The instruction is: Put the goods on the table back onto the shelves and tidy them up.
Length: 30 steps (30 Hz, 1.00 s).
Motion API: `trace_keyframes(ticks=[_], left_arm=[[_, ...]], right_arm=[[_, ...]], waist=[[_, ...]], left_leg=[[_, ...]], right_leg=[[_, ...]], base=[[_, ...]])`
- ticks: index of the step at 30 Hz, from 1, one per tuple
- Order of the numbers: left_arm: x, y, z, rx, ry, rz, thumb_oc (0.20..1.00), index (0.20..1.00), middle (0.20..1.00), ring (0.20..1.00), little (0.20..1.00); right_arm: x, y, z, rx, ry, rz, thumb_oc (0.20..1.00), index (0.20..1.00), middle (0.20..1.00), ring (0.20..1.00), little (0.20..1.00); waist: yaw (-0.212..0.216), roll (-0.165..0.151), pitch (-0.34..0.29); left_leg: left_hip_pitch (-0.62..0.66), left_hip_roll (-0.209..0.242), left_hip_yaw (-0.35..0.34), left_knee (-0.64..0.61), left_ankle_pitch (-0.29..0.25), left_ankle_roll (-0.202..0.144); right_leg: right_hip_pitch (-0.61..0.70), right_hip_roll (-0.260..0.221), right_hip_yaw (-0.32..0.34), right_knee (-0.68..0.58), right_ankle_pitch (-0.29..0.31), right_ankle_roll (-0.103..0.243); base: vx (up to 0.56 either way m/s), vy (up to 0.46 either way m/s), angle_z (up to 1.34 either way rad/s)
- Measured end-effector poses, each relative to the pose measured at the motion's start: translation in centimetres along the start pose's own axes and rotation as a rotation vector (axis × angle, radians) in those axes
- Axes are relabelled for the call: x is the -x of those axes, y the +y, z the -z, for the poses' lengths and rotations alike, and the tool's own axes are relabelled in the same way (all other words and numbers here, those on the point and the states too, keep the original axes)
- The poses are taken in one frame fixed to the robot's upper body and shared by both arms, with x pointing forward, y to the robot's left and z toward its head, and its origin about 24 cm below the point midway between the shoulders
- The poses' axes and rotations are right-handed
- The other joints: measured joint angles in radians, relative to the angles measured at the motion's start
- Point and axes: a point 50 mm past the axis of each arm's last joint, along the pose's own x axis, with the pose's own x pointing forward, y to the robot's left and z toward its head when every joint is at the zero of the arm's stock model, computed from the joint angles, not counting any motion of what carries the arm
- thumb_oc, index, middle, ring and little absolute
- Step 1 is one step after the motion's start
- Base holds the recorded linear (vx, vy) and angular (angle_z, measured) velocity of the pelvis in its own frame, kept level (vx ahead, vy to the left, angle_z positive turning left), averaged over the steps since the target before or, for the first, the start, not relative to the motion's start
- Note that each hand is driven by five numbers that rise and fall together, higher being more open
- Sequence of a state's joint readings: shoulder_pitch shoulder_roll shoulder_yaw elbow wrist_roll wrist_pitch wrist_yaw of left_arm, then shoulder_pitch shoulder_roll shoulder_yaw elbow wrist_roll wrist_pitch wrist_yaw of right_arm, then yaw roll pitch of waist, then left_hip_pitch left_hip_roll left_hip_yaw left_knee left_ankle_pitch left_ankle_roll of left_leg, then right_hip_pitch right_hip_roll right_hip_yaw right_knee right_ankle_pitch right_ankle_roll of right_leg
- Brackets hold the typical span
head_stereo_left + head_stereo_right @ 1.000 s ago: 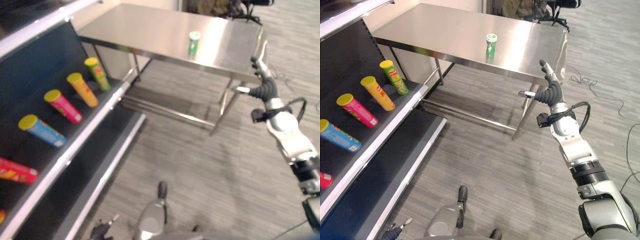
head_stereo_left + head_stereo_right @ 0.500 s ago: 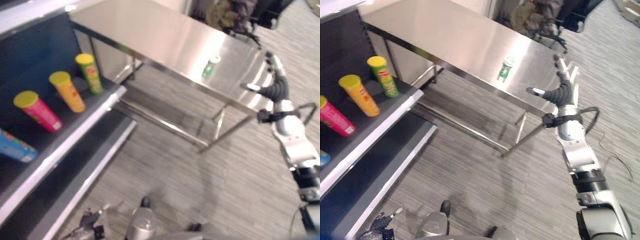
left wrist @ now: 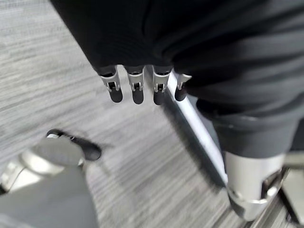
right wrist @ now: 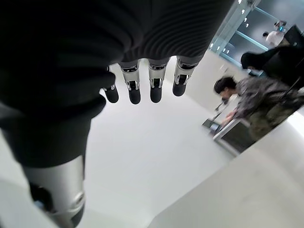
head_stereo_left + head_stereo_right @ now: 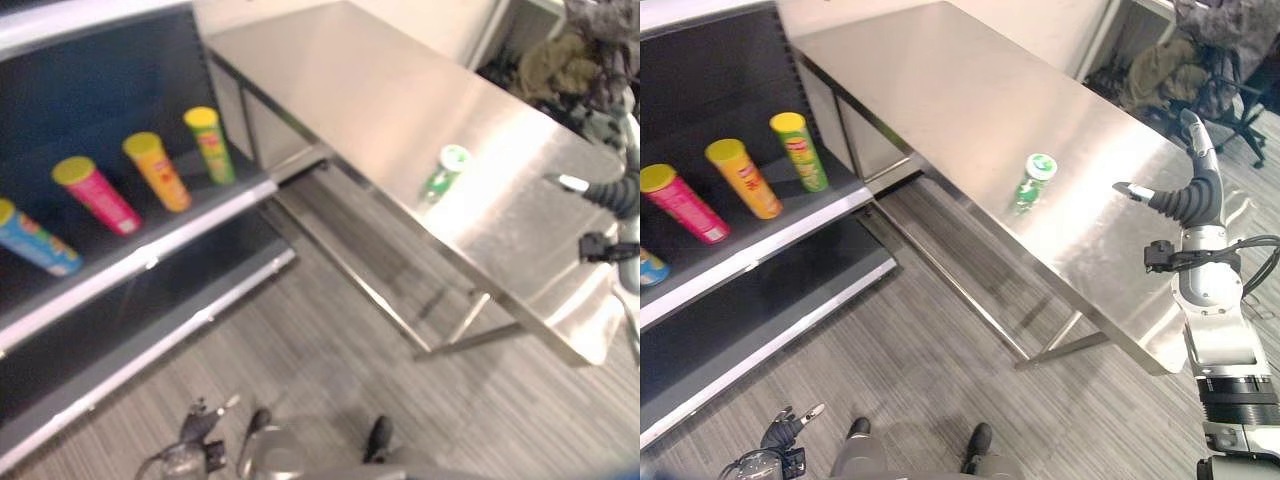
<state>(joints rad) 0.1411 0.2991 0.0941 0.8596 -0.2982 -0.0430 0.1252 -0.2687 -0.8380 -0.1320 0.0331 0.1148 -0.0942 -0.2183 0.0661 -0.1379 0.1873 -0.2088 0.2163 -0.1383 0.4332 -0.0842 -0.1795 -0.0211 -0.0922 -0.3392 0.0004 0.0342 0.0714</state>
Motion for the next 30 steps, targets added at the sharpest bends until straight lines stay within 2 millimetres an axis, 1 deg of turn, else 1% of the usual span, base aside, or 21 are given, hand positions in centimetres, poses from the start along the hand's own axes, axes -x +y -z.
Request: trace_keyframes(ticks=[1, 2, 3, 4, 5, 7, 8, 9, 10, 11, 14, 17, 18, 19, 20, 21, 23, 25, 28, 29, 30], left_arm=[[-0.2, 0.7, -0.4, -0.003, -0.008, -0.017, 1.0, 1.0, 1.0, 1.0, 1.0], [-0.3, 1.1, -0.7, -0.01, -0.012, -0.026, 1.0, 1.0, 1.0, 1.0, 1.0], [-0.2, 1.2, -0.6, -0.01, -0.009, -0.025, 1.0, 1.0, 1.0, 1.0, 1.0], [-0.2, 1.1, -0.4, -0.018, -0.004, -0.015, 1.0, 1.0, 1.0, 1.0, 1.0], [-0.2, 0.6, -0.3, -0.042, 0.0, 0.011, 1.0, 1.0, 1.0, 1.0, 1.0], [-0.3, -0.6, -0.6, -0.041, -0.001, 0.05, 1.0, 1.0, 1.0, 1.0, 1.0], [-0.3, -1.2, -0.7, -0.044, -0.001, 0.066, 1.0, 1.0, 1.0, 1.0, 1.0], [-0.3, -1.3, -0.5, -0.044, 0.004, 0.071, 1.0, 1.0, 1.0, 1.0, 1.0], [-0.3, -0.9, -0.7, -0.051, -0.001, 0.061, 1.0, 1.0, 1.0, 1.0, 1.0], [-0.4, -0.3, -0.7, -0.062, 0.001, 0.048, 1.0, 1.0, 1.0, 1.0, 1.0], [-0.4, -0.2, -1.0, -0.063, -0.006, 0.047, 1.0, 1.0, 1.0, 1.0, 1.0], [-0.4, 0.6, -0.7, -0.072, 0.01, 0.026, 1.0, 1.0, 1.0, 1.0, 1.0], [-0.4, 0.9, -0.6, -0.081, 0.015, 0.017, 1.0, 1.0, 1.0, 1.0, 1.0], [-0.4, 1.3, -0.6, -0.09, 0.017, 0.008, 1.0, 1.0, 1.0, 1.0, 1.0], [-0.5, 1.4, -0.5, -0.091, 0.018, 0.004, 1.0, 1.0, 1.0, 1.0, 1.0], [-0.5, 1.6, -0.6, -0.097, 0.019, 0.001, 1.0, 1.0, 1.0, 1.0, 1.0], [-0.5, 1.5, -0.5, -0.104, 0.024, 0.002, 1.0, 1.0, 1.0, 1.0, 1.0], [-0.5, 1.6, -0.2, -0.136, 0.034, 0.003, 1.0, 1.0, 1.0, 1.0, 1.0], [-0.3, 1.9, 0.4, -0.142, 0.05, -0.003, 1.0, 1.0, 1.0, 1.0, 1.0], [-0.1, 1.9, 0.8, -0.142, 0.061, -0.001, 1.0, 1.0, 1.0, 1.0, 1.0], [0.1, 1.4, 1.3, -0.149, 0.068, 0.017, 1.0, 1.0, 1.0, 1.0, 1.0]], right_arm=[[0.0, 0.2, 0.2, -0.035, 0.011, 0.002, 1.0, 1.0, 1.0, 1.0, 1.0], [0.1, 0.4, 0.3, -0.039, 0.018, -0.006, 1.0, 1.0, 1.0, 1.0, 1.0], [0.1, 0.4, 0.2, -0.04, 0.015, -0.007, 1.0, 1.0, 1.0, 1.0, 1.0], [0.1, 0.3, 0.1, -0.042, 0.009, -0.005, 1.0, 1.0, 1.0, 1.0, 1.0], [0.1, 0.2, -0.2, -0.052, -0.003, 0.001, 1.0, 1.0, 1.0, 1.0, 1.0], [0.2, 0.0, 0.0, -0.078, 0.013, 0.009, 1.0, 1.0, 1.0, 1.0, 1.0], [0.2, 0.1, 0.2, -0.074, 0.03, -0.001, 1.0, 1.0, 1.0, 1.0, 1.0], [0.2, 0.3, 0.2, -0.076, 0.032, -0.011, 1.0, 1.0, 1.0, 1.0, 1.0], [0.5, 1.1, 0.5, -0.098, 0.044, -0.028, 1.0, 1.0, 1.0, 1.0, 1.0], [0.9, 1.9, 0.8, -0.109, 0.062, -0.058, 1.0, 1.0, 1.0, 1.0, 1.0], [1.0, 2.3, 1.2, -0.113, 0.08, -0.075, 1.0, 1.0, 1.0, 1.0, 1.0], [1.1, 2.7, 1.7, -0.108, 0.108, -0.097, 1.0, 1.0, 1.0, 1.0, 1.0], [1.2, 2.7, 1.9, -0.103, 0.122, -0.1, 1.0, 1.0, 1.0, 1.0, 1.0], [1.3, 2.7, 2.0, -0.094, 0.126, -0.104, 1.0, 1.0, 1.0, 1.0, 1.0], [1.3, 2.7, 2.0, -0.093, 0.126, -0.104, 1.0, 1.0, 1.0, 1.0, 1.0], [1.2, 2.7, 1.9, -0.08, 0.12, -0.106, 1.0, 1.0, 1.0, 1.0, 1.0], [1.2, 2.7, 2.0, -0.056, 0.119, -0.112, 1.0, 1.0, 1.0, 1.0, 1.0], [1.4, 2.8, 2.3, -0.05, 0.138, -0.119, 1.0, 1.0, 1.0, 1.0, 1.0], [1.7, 3.4, 3.0, -0.042, 0.171, -0.158, 1.0, 1.0, 1.0, 1.0, 1.0], [1.9, 3.7, 3.6, -0.037, 0.196, -0.181, 1.0, 1.0, 1.0, 1.0, 1.0], [2.1, 3.8, 4.1, -0.029, 0.222, -0.198, 1.0, 1.0, 1.0, 1.0, 1.0]], waist=[[0.016, -0.016, 0.006], [0.011, -0.05, 0.001], [0.015, -0.064, 0.002], [0.018, -0.065, 0.002], [0.011, -0.07, 0.002], [-0.003, -0.054, 0.006], [-0.001, -0.021, 0.005], [0.013, 0.019, 0.003], [0.026, 0.011, 0.004], [0.017, 0.001, 0.003], [0.014, 0.003, 0.003], [0.006, 0.015, 0.006], [-0.002, 0.019, 0.006], [-0.012, 0.024, 0.009], [-0.012, 0.024, 0.009], [-0.017, 0.022, 0.008], [-0.028, 0.029, 0.01], [-0.034, 0.022, 0.005], [-0.029, -0.001, -0.009], [-0.024, 0.0, -0.015], [-0.022, 0.025, -0.016]], left_leg=[[-0.077, 0.021, 0.056, 0.124, 0.057, 0.007], [-0.1, 0.034, 0.096, 0.16, 0.088, 0.01], [-0.089, 0.047, 0.121, 0.161, 0.098, 0.03], [-0.082, 0.044, 0.138, 0.135, 0.073, 0.022], [-0.06, 0.018, 0.185, 0.037, 0.037, 0.014], [-0.06, -0.038, 0.286, -0.127, 0.022, 0.042], [-0.049, -0.068, 0.324, -0.246, 0.049, 0.067], [-0.029, -0.075, 0.329, -0.327, 0.116, 0.106], [-0.013, -0.087, 0.34, -0.345, 0.145, 0.13], [-0.001, -0.114, 0.339, -0.367, 0.157, 0.148], [0.044, -0.152, 0.345, -0.417, 0.166, 0.174], [0.118, -0.164, 0.348, -0.482, 0.157, 0.185], [0.144, -0.166, 0.347, -0.501, 0.168, 0.202], [0.151, -0.173, 0.341, -0.506, 0.158, 0.216], [0.152, -0.175, 0.337, -0.507, 0.159, 0.216], [0.156, -0.185, 0.331, -0.514, 0.162, 0.215], [0.158, -0.192, 0.31, -0.52, 0.165, 0.217], [0.16, -0.216, 0.287, -0.52, 0.163, 0.219], [0.163, -0.249, 0.274, -0.52, 0.156, 0.212], [0.164, -0.254, 0.273, -0.52, 0.158, 0.193], [0.163, -0.235, 0.273, -0.52, 0.158, 0.18]], right_leg=[[0.019, 0.017, -0.005, -0.026, -0.001, -0.008], [0.034, 0.016, -0.009, -0.047, 0.004, -0.014], [0.047, 0.02, -0.013, -0.055, 0.002, -0.02], [0.051, 0.019, -0.01, -0.06, -0.001, -0.026], [0.051, 0.005, -0.015, -0.068, -0.001, -0.027], [0.051, -0.023, -0.047, -0.087, 0.005, -0.019], [0.05, -0.02, -0.061, -0.087, 0.008, -0.012], [0.052, -0.003, -0.056, -0.087, 0.008, -0.001], [0.052, -0.014, -0.049, -0.087, 0.011, 0.005], [0.059, -0.035, -0.059, -0.087, 0.014, 0.01], [0.053, -0.077, -0.058, -0.028, 0.017, 0.022], [0.019, -0.113, -0.042, 0.12, 0.013, 0.035], [-0.008, -0.129, -0.023, 0.197, 0.0, 0.059], [-0.027, -0.142, 0.004, 0.216, -0.024, 0.094], [-0.03, -0.146, 0.01, 0.211, -0.027, 0.098], [-0.039, -0.155, 0.053, 0.145, -0.024, 0.114], [-0.041, -0.163, 0.068, 0.063, -0.008, 0.139], [-0.032, -0.177, 0.086, -0.033, 0.032, 0.155], [-0.023, -0.185, 0.077, -0.073, 0.102, 0.139], [-0.011, -0.177, 0.07, -0.088, 0.108, 0.118], [-0.012, -0.155, 0.07, -0.088, 0.112, 0.112]], base=[[0.08, -0.159, -0.03], [0.19, 0.057, -0.04], [0.18, 0.053, 0.06], [0.18, 0.144, 0.08], [0.11, 0.136, 0.28], [0.16, 0.18, 0.51], [0.15, 0.152, 0.29], [0.14, 0.146, -0.08], [0.13, 0.163, -0.06], [0.16, 0.234, 0.07], [0.11, 0.171, 0.09], [0.05, 0.073, -0.08], [0.07, -0.026, 0.05], [0.07, -0.026, 0.07], [0.07, -0.063, 0.13], [0.06, -0.042, 0.13], [0.1, -0.049, 0.32], [0.14, -0.112, 0.51], [0.07, -0.09, 0.32], [0.06, -0.113, 0.16], [0.07, -0.116, 0.02]])
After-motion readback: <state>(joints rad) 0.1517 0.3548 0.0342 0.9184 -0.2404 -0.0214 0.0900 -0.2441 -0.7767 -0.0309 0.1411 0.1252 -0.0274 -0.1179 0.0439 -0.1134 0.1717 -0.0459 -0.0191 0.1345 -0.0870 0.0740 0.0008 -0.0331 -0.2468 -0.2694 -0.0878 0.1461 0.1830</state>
